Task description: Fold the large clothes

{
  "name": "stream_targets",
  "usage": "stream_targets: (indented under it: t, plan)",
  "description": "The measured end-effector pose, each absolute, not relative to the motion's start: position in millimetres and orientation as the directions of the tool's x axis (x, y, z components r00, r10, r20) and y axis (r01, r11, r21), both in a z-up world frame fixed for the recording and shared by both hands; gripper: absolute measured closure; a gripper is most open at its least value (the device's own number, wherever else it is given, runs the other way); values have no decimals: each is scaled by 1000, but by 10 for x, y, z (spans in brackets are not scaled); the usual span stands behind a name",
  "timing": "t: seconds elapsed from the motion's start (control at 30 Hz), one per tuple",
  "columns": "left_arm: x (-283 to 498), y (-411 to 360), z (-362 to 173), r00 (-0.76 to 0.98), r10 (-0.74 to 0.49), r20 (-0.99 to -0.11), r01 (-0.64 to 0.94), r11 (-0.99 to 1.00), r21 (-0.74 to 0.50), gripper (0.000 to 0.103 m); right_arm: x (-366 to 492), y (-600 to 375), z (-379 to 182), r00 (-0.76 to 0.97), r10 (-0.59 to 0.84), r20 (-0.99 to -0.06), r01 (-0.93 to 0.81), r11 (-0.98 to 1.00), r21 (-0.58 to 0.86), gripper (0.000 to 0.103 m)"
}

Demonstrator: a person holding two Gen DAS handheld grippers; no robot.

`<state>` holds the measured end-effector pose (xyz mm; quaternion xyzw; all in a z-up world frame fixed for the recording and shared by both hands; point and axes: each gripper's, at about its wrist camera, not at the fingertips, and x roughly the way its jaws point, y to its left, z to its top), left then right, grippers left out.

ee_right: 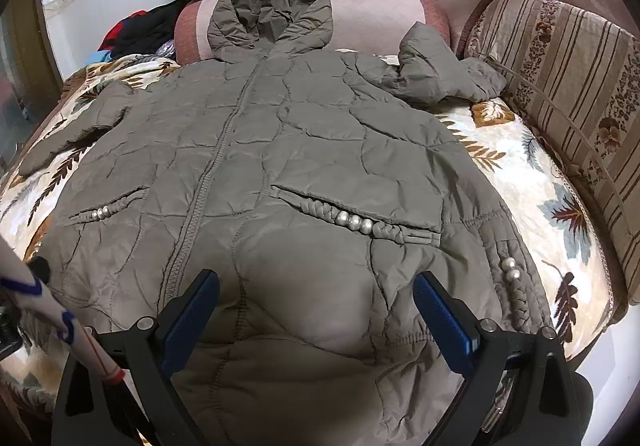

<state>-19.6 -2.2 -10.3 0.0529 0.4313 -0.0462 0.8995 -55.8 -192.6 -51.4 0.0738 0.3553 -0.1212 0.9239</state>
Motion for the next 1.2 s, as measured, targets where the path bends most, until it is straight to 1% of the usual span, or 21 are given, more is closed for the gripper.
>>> stream_targets:
  t: [0.13,0.2,0.27,0.73,1.2]
  plan:
    - [-203,-6,-73,630,-40,-776,128,990,53,1,-564,-1931,-510,718,-173,-675,280,959,52,3]
    - [-226,-13,-78,629,-42,-776,131,990,53,4,-572,-1926,-504,720,-173,-672,279,959,51,3]
    - [-235,-15,-80,628,-43,-777,132,990,53,5,-575,-1915,-502,720,-174,-672,276,960,47,3]
    - [-286,-25,-100,624,-65,-779,142,989,32,5,-572,-1896,-526,715,-179,-676,276,961,37,3]
    - [-188,79,-156,606,-51,-794,122,992,29,5,-550,-1907,-580,705,-177,-687,278,960,37,3]
